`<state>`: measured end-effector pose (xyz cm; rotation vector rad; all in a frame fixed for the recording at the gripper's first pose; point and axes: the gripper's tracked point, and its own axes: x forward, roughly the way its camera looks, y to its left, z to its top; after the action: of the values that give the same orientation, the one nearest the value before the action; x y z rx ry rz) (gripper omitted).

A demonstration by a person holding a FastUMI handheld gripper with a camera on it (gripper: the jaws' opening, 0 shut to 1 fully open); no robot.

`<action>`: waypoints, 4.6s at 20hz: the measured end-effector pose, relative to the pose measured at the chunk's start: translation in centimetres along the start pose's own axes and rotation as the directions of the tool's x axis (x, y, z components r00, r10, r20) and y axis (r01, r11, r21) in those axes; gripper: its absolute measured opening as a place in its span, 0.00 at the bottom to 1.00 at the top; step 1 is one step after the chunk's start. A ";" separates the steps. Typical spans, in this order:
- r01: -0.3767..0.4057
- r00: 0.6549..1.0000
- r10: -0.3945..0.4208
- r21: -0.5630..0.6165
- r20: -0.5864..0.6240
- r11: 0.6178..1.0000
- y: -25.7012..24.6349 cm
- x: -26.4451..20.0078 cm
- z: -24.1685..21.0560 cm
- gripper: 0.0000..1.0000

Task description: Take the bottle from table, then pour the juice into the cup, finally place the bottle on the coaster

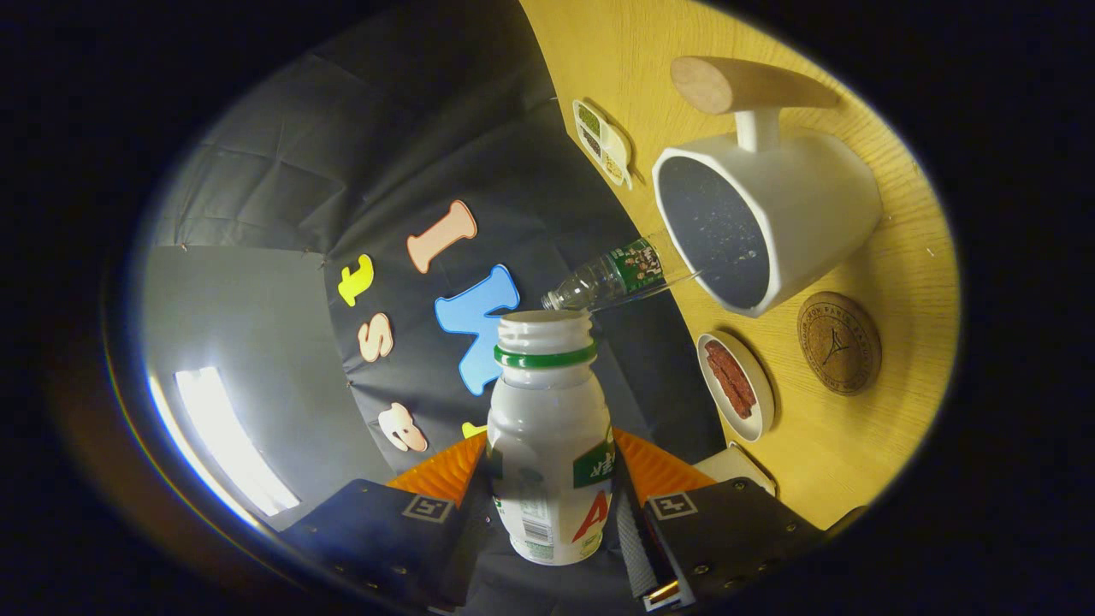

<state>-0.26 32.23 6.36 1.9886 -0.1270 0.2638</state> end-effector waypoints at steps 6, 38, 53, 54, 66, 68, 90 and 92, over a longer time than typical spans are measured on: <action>0.013 1.000 -0.013 0.007 0.002 1.000 -0.1 0.1 0.1 0.68; 0.068 0.997 -0.069 0.024 0.042 0.997 -3.3 0.2 2.8 0.68; 0.182 0.983 -0.178 -0.251 0.039 0.951 -5.6 -0.1 2.4 0.68; 0.189 0.982 -0.185 -0.284 0.042 0.940 -5.8 -0.1 2.3 0.68; 0.262 0.954 -0.275 -0.771 0.117 0.580 -6.5 -1.4 1.6 0.68; 0.241 0.963 -0.238 -0.806 0.128 0.540 -5.7 -1.6 1.4 0.68; 0.025 0.956 -0.252 -0.898 0.150 -0.440 -5.6 0.4 -2.0 0.68; 0.022 0.960 -0.243 -0.906 0.137 -0.424 -5.8 1.1 -1.5 0.68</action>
<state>1.85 36.05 2.07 -0.0061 0.0367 0.0059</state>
